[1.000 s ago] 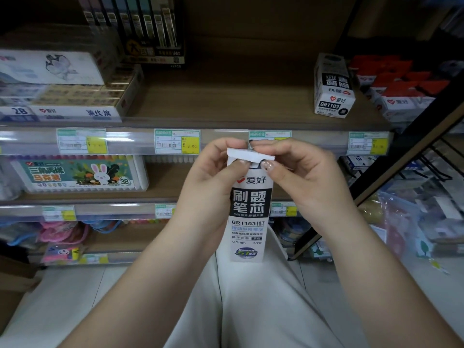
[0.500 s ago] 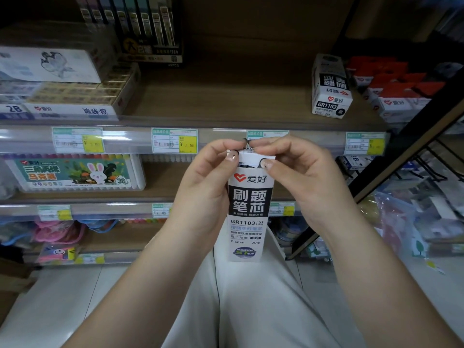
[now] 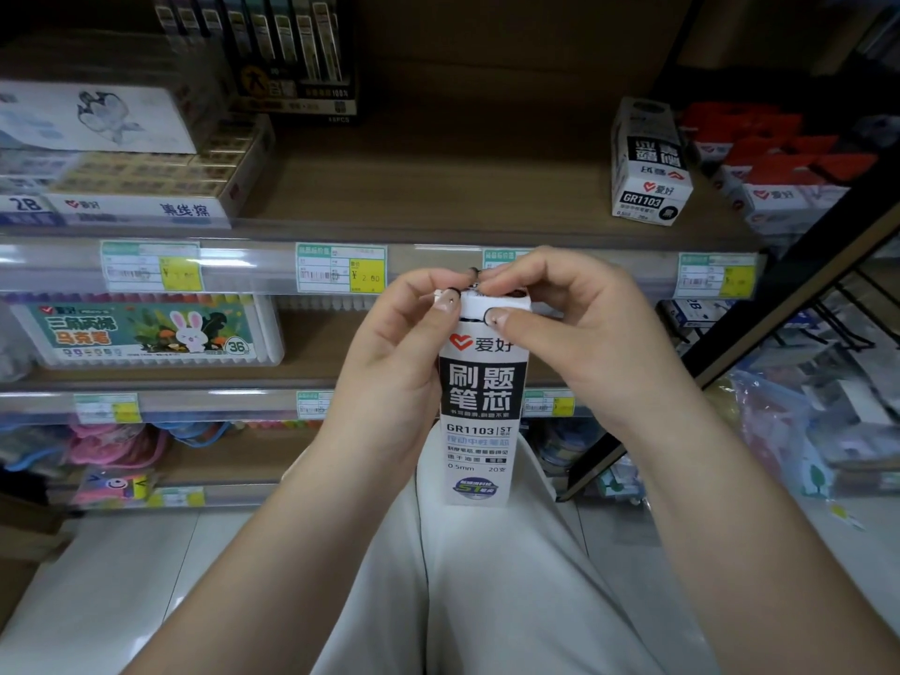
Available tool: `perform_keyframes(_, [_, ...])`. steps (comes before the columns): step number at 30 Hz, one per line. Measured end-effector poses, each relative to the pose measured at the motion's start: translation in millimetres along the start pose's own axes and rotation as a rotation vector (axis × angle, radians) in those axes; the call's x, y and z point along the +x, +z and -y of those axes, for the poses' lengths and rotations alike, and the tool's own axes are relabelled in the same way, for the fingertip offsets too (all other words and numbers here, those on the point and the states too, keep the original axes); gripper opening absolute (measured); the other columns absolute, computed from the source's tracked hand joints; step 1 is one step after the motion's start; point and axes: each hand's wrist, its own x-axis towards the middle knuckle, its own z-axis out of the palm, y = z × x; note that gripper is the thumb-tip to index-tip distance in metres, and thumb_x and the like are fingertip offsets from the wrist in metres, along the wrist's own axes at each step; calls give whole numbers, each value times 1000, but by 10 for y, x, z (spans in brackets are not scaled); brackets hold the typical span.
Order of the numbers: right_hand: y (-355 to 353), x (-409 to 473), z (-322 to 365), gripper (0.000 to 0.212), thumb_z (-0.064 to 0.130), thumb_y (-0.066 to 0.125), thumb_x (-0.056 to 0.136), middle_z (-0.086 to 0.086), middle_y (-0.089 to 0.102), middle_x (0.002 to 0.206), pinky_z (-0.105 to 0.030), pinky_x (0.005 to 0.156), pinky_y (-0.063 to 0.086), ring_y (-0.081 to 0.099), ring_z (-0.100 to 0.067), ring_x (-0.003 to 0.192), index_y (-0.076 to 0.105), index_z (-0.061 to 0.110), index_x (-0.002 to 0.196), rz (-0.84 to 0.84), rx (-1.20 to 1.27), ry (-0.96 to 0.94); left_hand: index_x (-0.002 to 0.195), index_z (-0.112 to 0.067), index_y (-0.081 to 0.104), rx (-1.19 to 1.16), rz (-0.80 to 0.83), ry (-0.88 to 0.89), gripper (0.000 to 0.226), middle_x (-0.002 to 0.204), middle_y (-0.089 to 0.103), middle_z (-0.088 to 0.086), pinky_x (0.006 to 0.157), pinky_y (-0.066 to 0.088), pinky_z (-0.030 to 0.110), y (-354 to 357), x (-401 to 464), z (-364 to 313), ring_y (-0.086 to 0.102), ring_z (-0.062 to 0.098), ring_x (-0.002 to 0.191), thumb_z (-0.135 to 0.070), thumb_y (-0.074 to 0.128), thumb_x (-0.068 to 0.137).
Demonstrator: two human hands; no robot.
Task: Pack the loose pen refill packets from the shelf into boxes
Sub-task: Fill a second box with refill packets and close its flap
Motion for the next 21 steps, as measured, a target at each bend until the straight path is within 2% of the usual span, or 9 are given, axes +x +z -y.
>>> perform_keyframes(7, [-33,1,71,20,14,63,72,9,69,90,-35,83,54,65,-10,90,69,30,83,24,-79,-24,82,-25,68,48,-4,1,16,87,67,4,66,52,30,1,5,-1,63,16,75,-18,54,81])
perform_keyframes(10, [-108,39,165,22,13,63,70,8,69,90,-37,82,55,65,-10,89,69,30,83,95,-161,-27,85,-26,67,104,1,11,15,89,66,5,66,50,32,12,-12,5,61,16,75,-19,55,81])
perform_keyframes(15, [-220,118,276,21,13,68,75,14,66,89,-41,81,55,64,-6,92,69,31,85,228,-309,-53,84,-24,61,96,5,65,13,87,67,-2,63,50,24,13,2,29,62,10,73,-13,56,80])
perform_keyframes(17, [-210,112,268,21,7,69,78,14,65,91,-36,83,55,63,-5,94,71,23,90,244,-293,-67,80,-24,61,83,0,83,13,96,68,0,68,50,24,-21,17,43,64,12,82,-11,60,79])
perform_keyframes(19, [-193,91,239,22,2,68,79,11,65,95,-22,82,54,62,0,94,72,16,96,257,-245,-78,77,-28,63,127,-10,114,12,108,68,3,74,50,28,-73,27,54,64,17,94,-17,68,75])
perform_keyframes(21, [-182,69,198,28,1,67,79,11,63,97,-16,80,52,61,2,94,69,16,102,252,-197,-88,78,-31,63,206,-25,160,9,111,67,1,75,50,32,-105,30,55,63,18,97,-24,67,73])
